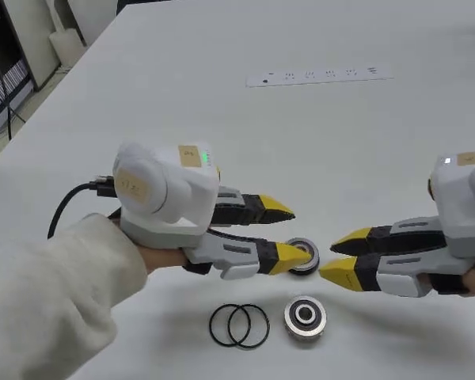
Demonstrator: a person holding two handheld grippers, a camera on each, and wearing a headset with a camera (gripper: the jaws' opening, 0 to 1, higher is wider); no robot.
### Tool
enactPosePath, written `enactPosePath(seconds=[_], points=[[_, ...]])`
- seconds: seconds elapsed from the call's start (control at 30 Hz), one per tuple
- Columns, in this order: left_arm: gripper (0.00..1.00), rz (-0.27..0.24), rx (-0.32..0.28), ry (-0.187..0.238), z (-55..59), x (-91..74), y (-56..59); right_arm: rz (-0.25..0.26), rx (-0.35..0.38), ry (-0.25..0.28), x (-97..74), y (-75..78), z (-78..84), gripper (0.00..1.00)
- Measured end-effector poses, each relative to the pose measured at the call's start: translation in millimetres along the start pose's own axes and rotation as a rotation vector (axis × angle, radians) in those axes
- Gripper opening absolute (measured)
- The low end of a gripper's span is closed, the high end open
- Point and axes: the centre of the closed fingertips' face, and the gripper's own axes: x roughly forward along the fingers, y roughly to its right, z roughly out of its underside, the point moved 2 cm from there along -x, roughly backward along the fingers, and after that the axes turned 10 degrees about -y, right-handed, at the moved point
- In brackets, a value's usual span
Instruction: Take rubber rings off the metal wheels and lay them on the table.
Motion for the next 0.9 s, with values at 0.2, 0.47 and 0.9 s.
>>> enactPosePath(seconds=[0.2,0.47,0.9], points=[[0.27,0.009,-0.002,-0.004,3.0,5.3,1.7,-0.006,-0.020,0.004,3.4,0.0,-2.4,0.23],[0.22,0.001,0.002,-0.015,8.6,8.9,0.6,-0.007,-0.042,0.003,9.5,1.9,-3.0,0.22],[0.16,0.002,0.016,-0.031,15.3,11.9,2.7,0.004,-0.129,-0.015,17.4,2.7,-2.3,0.22]])
